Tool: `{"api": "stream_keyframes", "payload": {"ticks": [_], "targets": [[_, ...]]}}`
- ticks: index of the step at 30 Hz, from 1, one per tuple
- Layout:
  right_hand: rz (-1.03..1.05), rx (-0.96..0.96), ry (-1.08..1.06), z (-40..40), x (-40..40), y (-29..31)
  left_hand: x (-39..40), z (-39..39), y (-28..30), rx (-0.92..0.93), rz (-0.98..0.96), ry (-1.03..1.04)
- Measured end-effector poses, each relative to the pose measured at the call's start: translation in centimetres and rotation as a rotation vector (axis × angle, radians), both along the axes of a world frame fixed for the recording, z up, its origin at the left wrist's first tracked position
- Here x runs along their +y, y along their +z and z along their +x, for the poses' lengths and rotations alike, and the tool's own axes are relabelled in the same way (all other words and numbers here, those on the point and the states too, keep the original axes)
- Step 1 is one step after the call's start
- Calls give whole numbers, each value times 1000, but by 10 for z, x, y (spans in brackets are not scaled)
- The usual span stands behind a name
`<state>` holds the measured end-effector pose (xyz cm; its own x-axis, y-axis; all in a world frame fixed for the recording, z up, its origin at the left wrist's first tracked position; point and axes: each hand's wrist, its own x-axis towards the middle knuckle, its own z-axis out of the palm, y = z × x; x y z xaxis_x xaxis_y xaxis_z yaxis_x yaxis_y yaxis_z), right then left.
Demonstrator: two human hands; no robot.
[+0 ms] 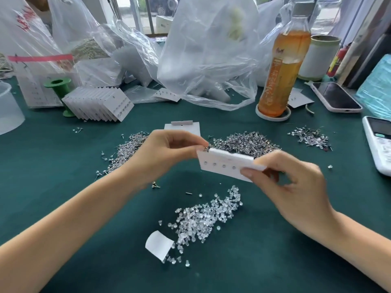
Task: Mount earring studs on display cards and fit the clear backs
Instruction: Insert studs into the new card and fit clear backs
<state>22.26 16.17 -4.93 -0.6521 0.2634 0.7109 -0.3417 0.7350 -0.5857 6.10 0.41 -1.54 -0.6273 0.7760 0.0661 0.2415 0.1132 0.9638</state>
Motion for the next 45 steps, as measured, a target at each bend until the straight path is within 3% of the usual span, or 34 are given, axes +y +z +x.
{"api": "stream_keyframes", "payload": {"ticks": [5,10,22,45], "targets": [[665,90,34,2,9,-4,19,10,4,-270,-25,-82],[909,116,-19,2,11,-3,11,22,1,-313,-58,-214],[983,107,-61,-2,6,-6,7,35,-7,-290,-16,-234],[909,96,-82,0,4,-7,7,38,-12,-234,-8,-237]]}}
